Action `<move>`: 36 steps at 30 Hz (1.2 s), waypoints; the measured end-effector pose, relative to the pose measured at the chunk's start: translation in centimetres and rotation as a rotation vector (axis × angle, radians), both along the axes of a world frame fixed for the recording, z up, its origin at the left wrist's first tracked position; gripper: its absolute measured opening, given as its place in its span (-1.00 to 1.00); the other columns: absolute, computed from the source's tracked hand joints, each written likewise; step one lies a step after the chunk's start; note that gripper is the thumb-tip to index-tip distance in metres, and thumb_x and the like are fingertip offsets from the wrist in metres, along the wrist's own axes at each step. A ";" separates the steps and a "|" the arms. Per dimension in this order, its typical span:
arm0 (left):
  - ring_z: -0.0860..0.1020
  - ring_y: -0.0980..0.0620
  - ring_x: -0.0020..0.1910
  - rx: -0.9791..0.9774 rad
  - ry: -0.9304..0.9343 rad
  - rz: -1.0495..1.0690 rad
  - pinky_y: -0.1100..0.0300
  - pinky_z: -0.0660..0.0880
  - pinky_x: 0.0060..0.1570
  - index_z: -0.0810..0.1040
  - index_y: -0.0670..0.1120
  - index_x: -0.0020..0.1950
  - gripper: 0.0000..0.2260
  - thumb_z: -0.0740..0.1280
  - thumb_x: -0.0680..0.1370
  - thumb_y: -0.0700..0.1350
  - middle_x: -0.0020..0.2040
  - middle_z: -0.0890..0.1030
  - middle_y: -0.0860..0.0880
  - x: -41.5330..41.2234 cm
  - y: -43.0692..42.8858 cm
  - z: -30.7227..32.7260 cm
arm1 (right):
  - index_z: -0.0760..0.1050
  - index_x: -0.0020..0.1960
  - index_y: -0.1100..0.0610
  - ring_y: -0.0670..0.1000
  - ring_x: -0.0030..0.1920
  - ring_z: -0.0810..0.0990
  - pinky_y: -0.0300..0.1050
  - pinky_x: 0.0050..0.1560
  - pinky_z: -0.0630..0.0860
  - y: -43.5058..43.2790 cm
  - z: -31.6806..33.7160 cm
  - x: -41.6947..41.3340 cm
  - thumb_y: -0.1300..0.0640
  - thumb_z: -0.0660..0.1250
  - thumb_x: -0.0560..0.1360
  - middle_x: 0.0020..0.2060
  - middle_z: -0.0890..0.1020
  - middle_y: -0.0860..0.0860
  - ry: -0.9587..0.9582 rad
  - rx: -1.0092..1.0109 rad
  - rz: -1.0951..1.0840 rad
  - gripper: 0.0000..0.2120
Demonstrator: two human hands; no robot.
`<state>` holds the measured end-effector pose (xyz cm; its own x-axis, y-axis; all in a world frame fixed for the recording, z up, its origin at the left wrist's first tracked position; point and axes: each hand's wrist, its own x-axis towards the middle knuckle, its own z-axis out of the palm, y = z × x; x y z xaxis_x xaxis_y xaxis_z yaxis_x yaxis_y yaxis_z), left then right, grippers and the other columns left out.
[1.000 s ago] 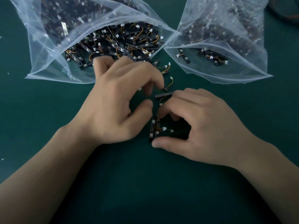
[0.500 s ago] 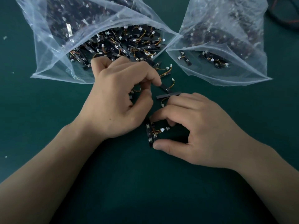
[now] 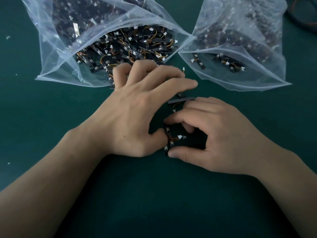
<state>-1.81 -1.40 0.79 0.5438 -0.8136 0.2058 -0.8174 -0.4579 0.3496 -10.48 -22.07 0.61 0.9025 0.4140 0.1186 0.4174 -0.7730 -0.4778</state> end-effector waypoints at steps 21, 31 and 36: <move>0.16 -0.15 0.52 0.077 -0.043 0.042 -0.14 0.13 0.32 0.53 0.17 0.42 -0.33 0.32 0.28 0.14 0.66 0.18 0.01 -0.2 -0.2 0.0 | 0.61 0.15 0.03 -0.09 -0.17 0.43 0.00 0.01 0.47 -0.4 0.1 0.0 -0.28 0.48 0.44 -0.21 0.40 -0.18 0.027 0.014 0.000 -0.54; 0.15 -0.16 0.55 0.077 -0.055 0.067 -0.19 0.14 0.36 0.54 0.17 0.41 -0.38 0.34 0.34 0.24 0.67 0.18 0.01 -0.4 -0.3 0.1 | 0.62 0.15 0.03 -0.09 -0.17 0.44 0.01 -0.02 0.46 -0.5 0.0 0.0 -0.29 0.49 0.43 -0.21 0.41 -0.18 0.029 0.021 0.008 -0.53; 0.19 -0.19 0.54 0.097 -0.037 0.056 -0.21 0.14 0.34 0.55 0.16 0.40 -0.37 0.30 0.32 0.23 0.65 0.21 0.02 -0.3 -0.2 0.2 | 0.61 0.15 0.01 -0.09 -0.17 0.44 0.03 -0.03 0.46 -0.5 0.0 0.1 -0.31 0.49 0.43 -0.21 0.43 -0.17 0.041 0.023 0.002 -0.52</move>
